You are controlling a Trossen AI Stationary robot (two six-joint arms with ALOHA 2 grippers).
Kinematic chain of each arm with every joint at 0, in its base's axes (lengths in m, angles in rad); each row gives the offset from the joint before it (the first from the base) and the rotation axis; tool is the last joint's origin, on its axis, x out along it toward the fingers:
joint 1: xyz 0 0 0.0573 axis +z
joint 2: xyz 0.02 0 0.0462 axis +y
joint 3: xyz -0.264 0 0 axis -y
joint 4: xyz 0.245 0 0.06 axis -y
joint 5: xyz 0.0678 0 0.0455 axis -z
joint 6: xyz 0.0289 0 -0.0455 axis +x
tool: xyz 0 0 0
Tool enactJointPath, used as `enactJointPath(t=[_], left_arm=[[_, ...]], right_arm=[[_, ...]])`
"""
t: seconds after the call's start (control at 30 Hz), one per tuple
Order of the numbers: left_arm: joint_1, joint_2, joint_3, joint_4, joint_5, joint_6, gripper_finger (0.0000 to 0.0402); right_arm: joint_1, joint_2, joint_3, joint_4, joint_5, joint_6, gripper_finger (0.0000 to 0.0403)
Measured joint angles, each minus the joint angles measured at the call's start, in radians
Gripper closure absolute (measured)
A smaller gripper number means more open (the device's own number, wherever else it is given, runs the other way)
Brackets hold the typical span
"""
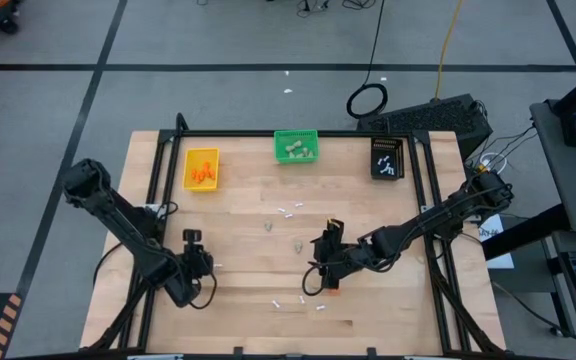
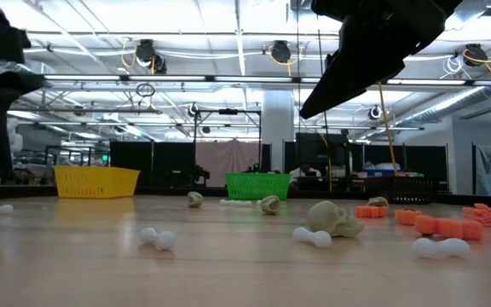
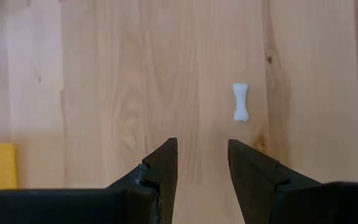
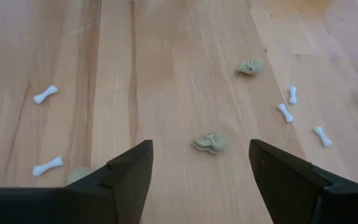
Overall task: Sort Halloween decoration
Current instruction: Put the white bone toy into the black bin
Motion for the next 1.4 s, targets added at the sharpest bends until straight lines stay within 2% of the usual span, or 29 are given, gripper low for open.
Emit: enactJointPath(t=[0.2, 0.4, 0.67, 1.0, 1.4], left_arm=[[0.0, 0.032, -0.058, 0.094, 0.006, 0.066, 0.0265], [0.0, 0.047, -0.059, 0.132, 0.0, 0.086, 0.0265], [0.011, 0.047, -0.059, 0.223, -0.029, 0.192, 0.0265], [0.018, 0.047, -0.059, 0.186, 0.0, 0.206, 0.0265], [0.018, 0.084, -0.059, 0.187, -0.024, 0.21, 0.0265]], right_arm=[[0.0, 0.0, 0.0, 0.0, -0.003, 0.0, 0.0151], [0.0, 0.0, 0.0, 0.0, -0.003, -0.003, 0.0151], [0.0, 0.0, 0.0, 0.0, -0.002, -0.003, 0.0151], [0.0, 0.0, 0.0, 0.0, -0.003, -0.007, 0.0151], [0.0, 0.0, 0.0, 0.0, -0.003, -0.007, 0.0151]])
